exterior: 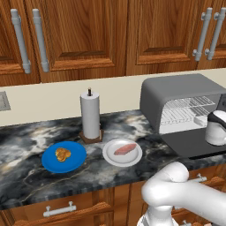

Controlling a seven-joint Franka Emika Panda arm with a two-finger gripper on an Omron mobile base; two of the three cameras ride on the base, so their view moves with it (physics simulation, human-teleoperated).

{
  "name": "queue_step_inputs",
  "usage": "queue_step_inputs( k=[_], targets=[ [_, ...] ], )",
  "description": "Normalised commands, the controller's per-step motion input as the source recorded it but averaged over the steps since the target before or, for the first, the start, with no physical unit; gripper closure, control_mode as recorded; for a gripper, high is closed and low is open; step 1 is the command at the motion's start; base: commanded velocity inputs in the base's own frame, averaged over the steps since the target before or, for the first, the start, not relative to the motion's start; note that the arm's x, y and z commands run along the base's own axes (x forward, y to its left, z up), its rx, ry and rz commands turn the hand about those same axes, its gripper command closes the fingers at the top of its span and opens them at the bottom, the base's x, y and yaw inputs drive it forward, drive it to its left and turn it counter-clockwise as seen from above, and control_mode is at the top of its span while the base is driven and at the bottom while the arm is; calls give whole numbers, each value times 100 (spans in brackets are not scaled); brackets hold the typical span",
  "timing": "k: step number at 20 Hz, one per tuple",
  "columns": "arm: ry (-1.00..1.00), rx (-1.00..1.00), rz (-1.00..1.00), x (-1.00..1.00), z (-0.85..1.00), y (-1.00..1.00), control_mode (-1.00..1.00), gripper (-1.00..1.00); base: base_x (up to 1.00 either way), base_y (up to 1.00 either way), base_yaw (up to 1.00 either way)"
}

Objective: Open the toaster oven door. Place the bread on the top rack in the toaster oven and place the steak on the bottom rack.

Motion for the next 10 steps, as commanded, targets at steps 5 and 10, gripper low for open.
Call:
queue_step_inputs(
  k=[5,10],
  targets=[
    [1,0,0,12,0,0,-100,-100,0,0,0],
    [9,-5,0,14,0,0,-100,-100,0,0,0]
  ],
)
